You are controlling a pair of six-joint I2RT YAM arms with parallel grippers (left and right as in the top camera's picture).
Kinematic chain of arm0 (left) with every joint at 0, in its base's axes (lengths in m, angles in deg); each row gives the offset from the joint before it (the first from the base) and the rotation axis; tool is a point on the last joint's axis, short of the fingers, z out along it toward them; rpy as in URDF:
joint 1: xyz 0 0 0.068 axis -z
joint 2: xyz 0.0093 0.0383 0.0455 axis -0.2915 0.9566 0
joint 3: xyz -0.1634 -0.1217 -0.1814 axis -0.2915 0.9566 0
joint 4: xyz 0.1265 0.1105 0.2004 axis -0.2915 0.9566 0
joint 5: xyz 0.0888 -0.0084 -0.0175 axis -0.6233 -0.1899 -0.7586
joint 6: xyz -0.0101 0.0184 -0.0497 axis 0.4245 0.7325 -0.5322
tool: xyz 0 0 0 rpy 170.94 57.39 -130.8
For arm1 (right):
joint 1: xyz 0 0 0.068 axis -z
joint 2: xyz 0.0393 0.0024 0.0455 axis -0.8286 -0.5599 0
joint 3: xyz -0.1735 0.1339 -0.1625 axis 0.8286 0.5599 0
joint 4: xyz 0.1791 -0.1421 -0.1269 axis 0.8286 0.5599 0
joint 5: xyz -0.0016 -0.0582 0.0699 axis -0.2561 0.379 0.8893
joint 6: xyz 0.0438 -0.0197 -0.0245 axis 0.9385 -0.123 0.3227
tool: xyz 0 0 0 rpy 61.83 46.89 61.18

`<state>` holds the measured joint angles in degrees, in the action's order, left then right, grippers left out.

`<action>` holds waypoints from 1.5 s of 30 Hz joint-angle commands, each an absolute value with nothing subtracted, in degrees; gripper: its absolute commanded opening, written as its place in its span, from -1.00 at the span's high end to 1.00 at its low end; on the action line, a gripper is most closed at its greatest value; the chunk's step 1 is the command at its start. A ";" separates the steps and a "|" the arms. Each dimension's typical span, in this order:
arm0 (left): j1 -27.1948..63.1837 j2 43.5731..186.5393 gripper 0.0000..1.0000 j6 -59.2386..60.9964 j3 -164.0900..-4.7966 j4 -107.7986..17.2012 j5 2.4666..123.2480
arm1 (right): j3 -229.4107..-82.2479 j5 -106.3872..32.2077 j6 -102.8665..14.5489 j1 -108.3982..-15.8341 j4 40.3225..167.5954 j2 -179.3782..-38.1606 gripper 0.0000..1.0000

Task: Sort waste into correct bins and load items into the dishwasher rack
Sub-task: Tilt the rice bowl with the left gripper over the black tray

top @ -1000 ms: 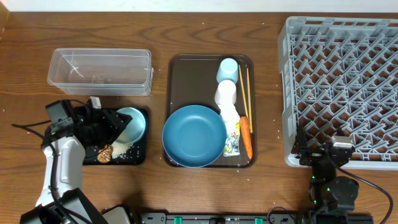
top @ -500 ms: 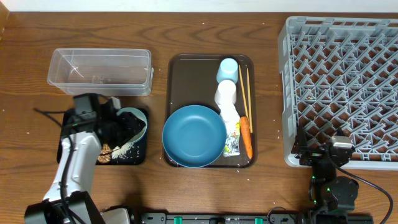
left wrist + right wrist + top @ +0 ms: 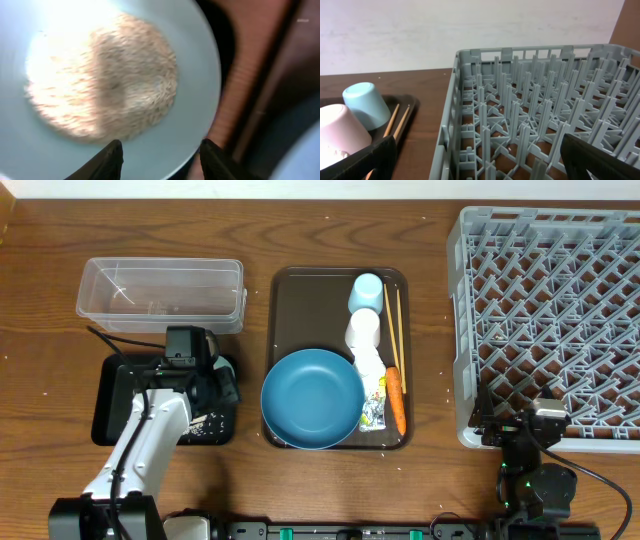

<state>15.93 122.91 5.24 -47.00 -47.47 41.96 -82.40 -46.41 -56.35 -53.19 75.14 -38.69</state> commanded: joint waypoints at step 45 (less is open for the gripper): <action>15.97 126.06 0.88 7.64 -48.03 -46.73 33.74 | -82.27 -46.61 -56.46 -52.60 75.27 -38.38 -0.98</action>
